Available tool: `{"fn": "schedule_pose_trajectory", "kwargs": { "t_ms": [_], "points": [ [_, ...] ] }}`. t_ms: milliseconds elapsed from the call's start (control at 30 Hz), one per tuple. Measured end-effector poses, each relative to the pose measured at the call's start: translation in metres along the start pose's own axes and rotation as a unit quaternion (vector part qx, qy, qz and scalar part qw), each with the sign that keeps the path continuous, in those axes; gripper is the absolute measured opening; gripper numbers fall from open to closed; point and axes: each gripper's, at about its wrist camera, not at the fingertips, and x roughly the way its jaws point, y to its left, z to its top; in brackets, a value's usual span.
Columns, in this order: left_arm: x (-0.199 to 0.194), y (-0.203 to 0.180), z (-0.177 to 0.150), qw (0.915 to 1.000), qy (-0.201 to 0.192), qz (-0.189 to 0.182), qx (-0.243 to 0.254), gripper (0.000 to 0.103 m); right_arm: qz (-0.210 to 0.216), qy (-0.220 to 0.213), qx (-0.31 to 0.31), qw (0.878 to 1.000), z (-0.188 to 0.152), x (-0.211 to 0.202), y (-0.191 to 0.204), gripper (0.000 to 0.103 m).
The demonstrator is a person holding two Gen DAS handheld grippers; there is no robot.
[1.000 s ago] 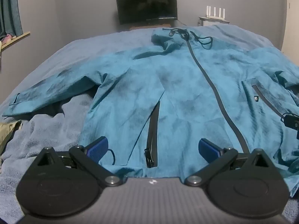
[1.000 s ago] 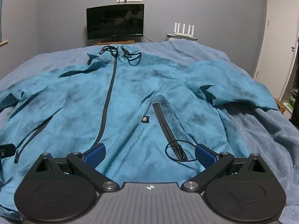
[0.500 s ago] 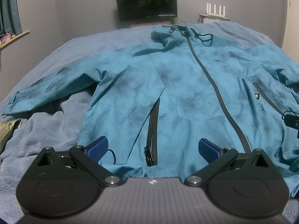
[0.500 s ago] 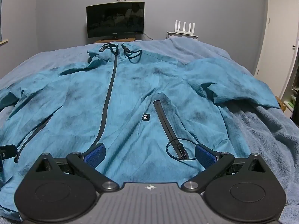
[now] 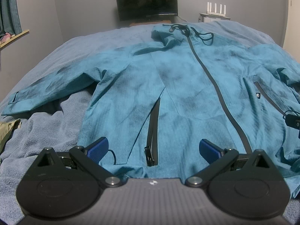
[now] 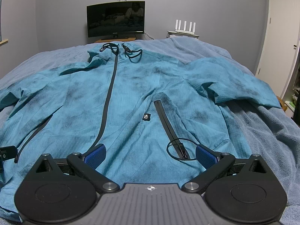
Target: Fold large clothes
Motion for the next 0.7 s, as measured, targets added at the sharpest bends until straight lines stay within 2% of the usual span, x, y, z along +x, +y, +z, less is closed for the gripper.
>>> {"fn": "schedule_pose_trajectory", "kwargs": {
  "t_ms": [700],
  "points": [
    [0.0027, 0.0000, -0.0024, 1.0000, 0.000, 0.000, 0.000, 0.103, 0.001, 0.002, 0.001, 1.000, 0.0009, 0.0005, -0.0008, 0.103]
  ]
}}
